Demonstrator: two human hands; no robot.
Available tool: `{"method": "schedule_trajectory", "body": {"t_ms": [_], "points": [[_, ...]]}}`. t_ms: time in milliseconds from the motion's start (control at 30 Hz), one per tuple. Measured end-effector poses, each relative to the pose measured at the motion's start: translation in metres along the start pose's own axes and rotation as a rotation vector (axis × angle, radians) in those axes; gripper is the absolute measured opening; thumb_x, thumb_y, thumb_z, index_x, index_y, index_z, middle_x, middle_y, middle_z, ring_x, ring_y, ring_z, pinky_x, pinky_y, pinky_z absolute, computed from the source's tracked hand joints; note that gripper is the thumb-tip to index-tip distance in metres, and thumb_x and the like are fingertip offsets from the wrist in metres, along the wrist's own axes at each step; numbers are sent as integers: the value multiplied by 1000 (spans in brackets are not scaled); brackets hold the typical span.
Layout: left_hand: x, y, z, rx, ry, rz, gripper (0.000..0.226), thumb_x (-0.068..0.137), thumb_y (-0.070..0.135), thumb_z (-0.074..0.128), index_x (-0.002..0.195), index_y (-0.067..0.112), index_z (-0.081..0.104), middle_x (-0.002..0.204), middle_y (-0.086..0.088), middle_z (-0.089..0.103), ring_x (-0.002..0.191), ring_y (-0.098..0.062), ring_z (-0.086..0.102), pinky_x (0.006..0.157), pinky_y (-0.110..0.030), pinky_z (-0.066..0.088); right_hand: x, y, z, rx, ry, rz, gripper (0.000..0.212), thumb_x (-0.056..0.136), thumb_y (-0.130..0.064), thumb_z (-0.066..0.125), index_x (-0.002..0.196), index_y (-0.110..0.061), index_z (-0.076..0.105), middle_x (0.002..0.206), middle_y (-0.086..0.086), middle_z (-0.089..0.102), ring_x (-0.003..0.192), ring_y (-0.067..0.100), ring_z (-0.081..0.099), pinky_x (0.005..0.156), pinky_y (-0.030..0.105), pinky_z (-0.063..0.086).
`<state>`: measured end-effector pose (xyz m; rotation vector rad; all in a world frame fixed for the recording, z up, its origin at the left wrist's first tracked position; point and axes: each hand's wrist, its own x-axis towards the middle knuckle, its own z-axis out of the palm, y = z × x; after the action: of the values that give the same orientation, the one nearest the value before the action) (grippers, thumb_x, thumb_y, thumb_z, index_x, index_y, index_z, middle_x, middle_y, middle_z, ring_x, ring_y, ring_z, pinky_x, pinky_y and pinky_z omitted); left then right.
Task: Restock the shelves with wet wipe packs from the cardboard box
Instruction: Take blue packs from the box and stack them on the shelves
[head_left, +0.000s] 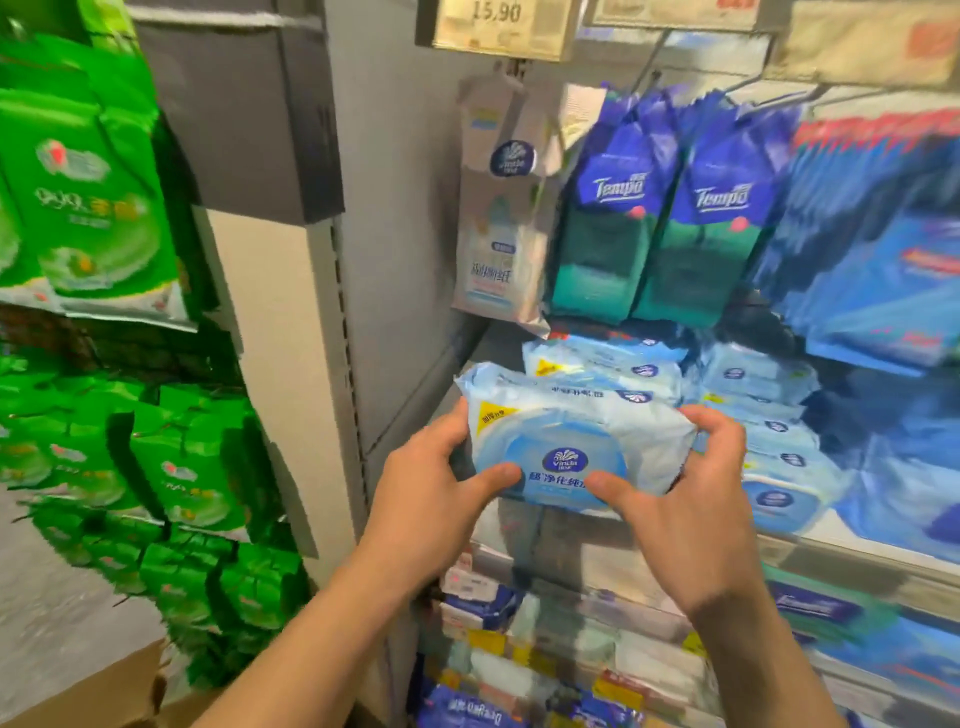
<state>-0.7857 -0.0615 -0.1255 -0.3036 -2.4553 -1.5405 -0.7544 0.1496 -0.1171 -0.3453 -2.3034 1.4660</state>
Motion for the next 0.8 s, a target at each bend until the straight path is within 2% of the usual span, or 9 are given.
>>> {"method": "schedule_trajectory", "body": {"t_ms": [100, 200, 267, 333, 467, 600, 700, 800], "points": [[31, 7, 9, 4, -20, 74, 60, 77, 30, 82, 127, 51, 58, 112, 38, 63, 103, 17, 57, 84, 0, 40, 19, -1, -4, 6, 90, -5, 86, 63, -25, 98, 113, -48, 31, 109, -3, 70, 93, 19, 70, 85, 45, 56], [53, 3, 18, 28, -30, 99, 62, 78, 30, 81, 126, 58, 54, 108, 43, 60, 102, 13, 56, 84, 2, 38, 32, -1, -7, -15, 104, 8, 84, 66, -28, 96, 112, -47, 29, 109, 0, 67, 94, 24, 66, 79, 41, 52], [61, -3, 24, 34, -37, 96, 58, 80, 29, 80, 120, 62, 54, 98, 47, 59, 98, 13, 58, 80, 2, 40, 39, 2, -7, -23, 94, 2, 79, 70, -28, 94, 114, -45, 31, 104, -2, 67, 87, 20, 65, 69, 36, 48], [65, -10, 31, 15, -28, 99, 53, 80, 24, 80, 117, 58, 61, 99, 43, 62, 99, 15, 59, 80, 1, 40, 44, 5, -4, -46, 76, -10, 76, 74, -28, 91, 115, -45, 30, 102, -4, 67, 82, 13, 64, 64, 34, 49], [67, -20, 43, -82, 8, 99, 52, 82, 13, 79, 121, 43, 64, 108, 33, 67, 100, 12, 63, 83, 0, 43, 50, 7, 2, -99, 66, -28, 74, 79, -33, 87, 120, -45, 27, 111, 0, 65, 90, 24, 65, 75, 42, 56], [73, -24, 45, -29, 5, 161, 52, 83, 15, 78, 122, 46, 62, 117, 37, 63, 110, 12, 59, 93, -5, 44, 51, 9, 2, -129, 50, -22, 71, 82, -33, 86, 117, -42, 24, 110, 0, 62, 91, 23, 62, 71, 36, 50], [77, -31, 47, 26, -18, 202, 50, 85, 17, 76, 126, 41, 62, 127, 33, 59, 118, 8, 56, 101, -15, 45, 47, 16, 9, -183, 93, -45, 73, 80, -31, 87, 123, -30, 28, 119, 8, 63, 102, 30, 61, 75, 35, 47], [75, -42, 52, 72, -41, 185, 48, 86, 20, 75, 128, 40, 61, 131, 32, 57, 122, 5, 54, 104, -24, 47, 40, 23, 16, -247, 114, -27, 74, 81, -30, 86, 130, -18, 31, 125, 14, 61, 110, 38, 61, 76, 42, 49]]}}
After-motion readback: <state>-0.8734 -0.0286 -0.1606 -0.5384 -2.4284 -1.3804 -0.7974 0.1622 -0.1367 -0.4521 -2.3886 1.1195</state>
